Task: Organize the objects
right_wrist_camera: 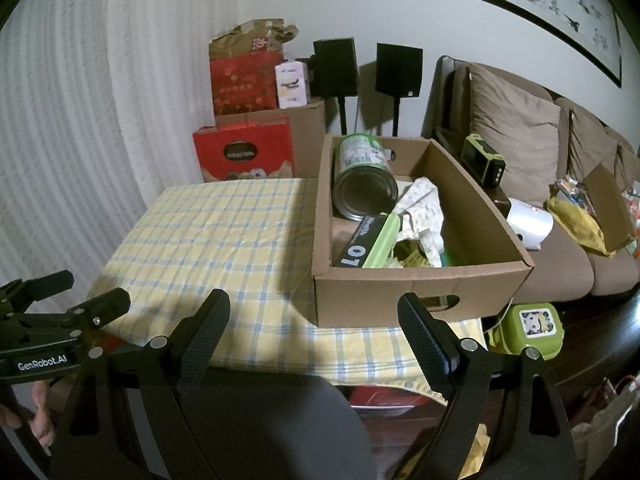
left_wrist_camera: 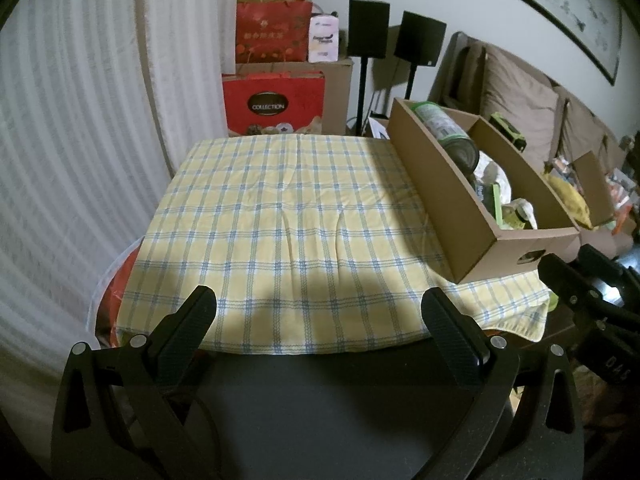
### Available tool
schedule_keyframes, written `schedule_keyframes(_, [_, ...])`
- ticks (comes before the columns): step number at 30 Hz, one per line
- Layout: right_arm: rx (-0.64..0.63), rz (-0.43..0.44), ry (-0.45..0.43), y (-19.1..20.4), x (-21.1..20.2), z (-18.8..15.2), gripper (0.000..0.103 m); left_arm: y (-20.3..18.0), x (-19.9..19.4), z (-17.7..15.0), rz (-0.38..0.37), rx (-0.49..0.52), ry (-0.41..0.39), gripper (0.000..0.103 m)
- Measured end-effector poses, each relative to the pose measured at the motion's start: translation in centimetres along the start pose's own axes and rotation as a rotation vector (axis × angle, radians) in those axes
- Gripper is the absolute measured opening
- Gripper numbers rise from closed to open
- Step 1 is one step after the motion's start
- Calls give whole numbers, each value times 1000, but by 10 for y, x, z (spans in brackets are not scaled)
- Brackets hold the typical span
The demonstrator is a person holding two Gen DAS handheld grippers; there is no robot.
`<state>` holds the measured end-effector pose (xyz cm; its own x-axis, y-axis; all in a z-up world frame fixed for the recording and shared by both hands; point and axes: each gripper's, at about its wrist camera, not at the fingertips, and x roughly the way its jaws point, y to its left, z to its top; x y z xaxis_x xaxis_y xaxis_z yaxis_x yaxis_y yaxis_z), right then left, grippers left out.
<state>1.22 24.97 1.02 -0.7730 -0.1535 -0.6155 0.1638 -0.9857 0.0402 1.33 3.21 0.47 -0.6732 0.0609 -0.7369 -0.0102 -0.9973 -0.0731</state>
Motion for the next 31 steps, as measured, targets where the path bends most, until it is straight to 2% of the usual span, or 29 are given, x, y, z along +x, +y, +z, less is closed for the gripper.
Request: schedule_keyframes(31, [-1, 5, -2, 2, -2, 2, 87, -5, -1, -2, 3, 11, 2, 103])
